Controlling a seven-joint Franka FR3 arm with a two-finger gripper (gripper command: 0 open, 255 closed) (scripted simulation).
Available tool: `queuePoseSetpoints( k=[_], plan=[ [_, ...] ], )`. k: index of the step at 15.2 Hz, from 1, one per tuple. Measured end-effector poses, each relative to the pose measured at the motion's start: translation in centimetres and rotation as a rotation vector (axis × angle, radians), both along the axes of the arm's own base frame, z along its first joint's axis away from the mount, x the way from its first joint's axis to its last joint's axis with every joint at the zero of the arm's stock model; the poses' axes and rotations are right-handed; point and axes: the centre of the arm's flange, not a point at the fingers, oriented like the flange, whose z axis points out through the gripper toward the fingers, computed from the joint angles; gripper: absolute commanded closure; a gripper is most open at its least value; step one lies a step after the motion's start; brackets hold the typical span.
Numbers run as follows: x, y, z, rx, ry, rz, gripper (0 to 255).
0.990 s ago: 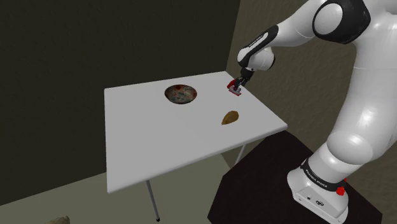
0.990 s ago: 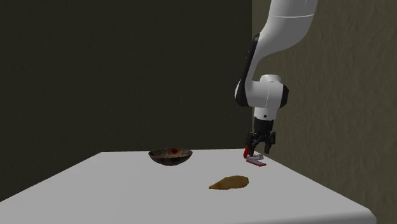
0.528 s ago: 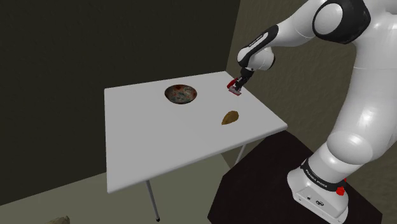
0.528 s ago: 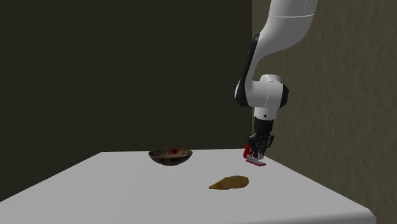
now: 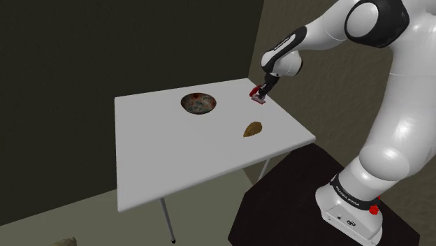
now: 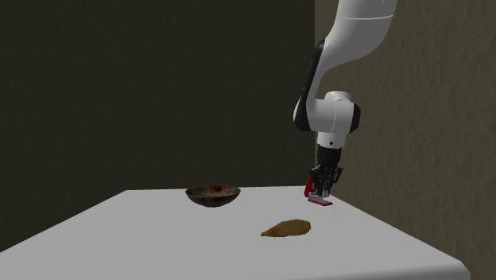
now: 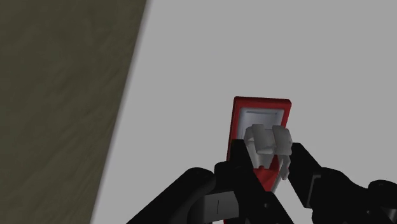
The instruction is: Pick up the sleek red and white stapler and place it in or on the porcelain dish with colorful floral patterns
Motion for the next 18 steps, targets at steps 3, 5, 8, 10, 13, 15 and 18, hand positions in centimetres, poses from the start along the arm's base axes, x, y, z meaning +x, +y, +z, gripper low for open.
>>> queuePoseSetpoints(
  k=[3,5,8,10,13,15,18],
  plan=[
    [0.0,0.0,1.4,0.0,0.001,0.0,255],
    [-0.1,0.1,2.4,0.0,0.001,0.0,255],
    [-0.2,0.0,3.9,0.0,0.001,0.0,255],
    [-0.2,0.0,5.2,0.0,0.001,0.0,255],
    [-0.1,-0.1,6.7,0.0,0.001,0.0,255],
    [0.0,-0.1,7.8,0.0,0.001,0.0,255],
    [-0.1,0.0,9.3,0.0,0.001,0.0,255]
  ],
)
